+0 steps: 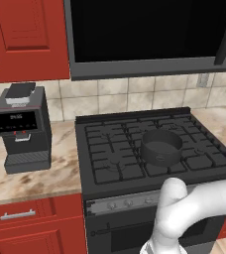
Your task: Retrieve the frozen meat and place it in the pot on a burner. Then turn the burner on.
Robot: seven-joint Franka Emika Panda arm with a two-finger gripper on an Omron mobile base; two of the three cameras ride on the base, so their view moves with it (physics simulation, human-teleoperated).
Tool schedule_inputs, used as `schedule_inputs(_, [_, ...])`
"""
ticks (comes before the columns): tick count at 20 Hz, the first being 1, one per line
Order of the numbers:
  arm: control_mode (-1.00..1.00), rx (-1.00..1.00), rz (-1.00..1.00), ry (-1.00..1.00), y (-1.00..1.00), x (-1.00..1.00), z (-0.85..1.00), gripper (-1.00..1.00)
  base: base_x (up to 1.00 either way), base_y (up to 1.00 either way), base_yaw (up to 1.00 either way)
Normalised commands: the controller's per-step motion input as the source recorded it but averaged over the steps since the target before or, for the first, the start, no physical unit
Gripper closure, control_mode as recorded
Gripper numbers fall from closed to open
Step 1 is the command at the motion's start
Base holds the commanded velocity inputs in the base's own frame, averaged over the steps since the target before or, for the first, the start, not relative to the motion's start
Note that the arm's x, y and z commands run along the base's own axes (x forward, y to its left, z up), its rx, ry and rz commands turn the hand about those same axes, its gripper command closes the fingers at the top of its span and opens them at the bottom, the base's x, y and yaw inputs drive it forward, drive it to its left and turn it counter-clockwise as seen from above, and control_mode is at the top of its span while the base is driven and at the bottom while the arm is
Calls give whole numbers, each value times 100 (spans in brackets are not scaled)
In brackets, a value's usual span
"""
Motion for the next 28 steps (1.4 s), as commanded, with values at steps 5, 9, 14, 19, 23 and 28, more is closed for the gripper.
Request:
schedule_inputs(5, [-100, 0, 0, 2, -37, 22, -8, -100, 0, 0, 0])
schedule_inputs(9, [-100, 0, 5, -2, -3, 0, -1, -100, 0, 0, 0])
schedule_inputs(14, [-100, -18, 6, -5, -6, 2, -56, -100, 0, 0, 0])
schedule_inputs(19, [-100, -28, 7, 0, -2, 6, -57, -100, 0, 0, 0])
schedule_inputs(23, [-100, -4, 2, 0, -28, 9, -27, -100, 0, 0, 0])
schedule_inputs(28, [-100, 0, 1, 1, -25, 18, -8, -100, 0, 0, 0])
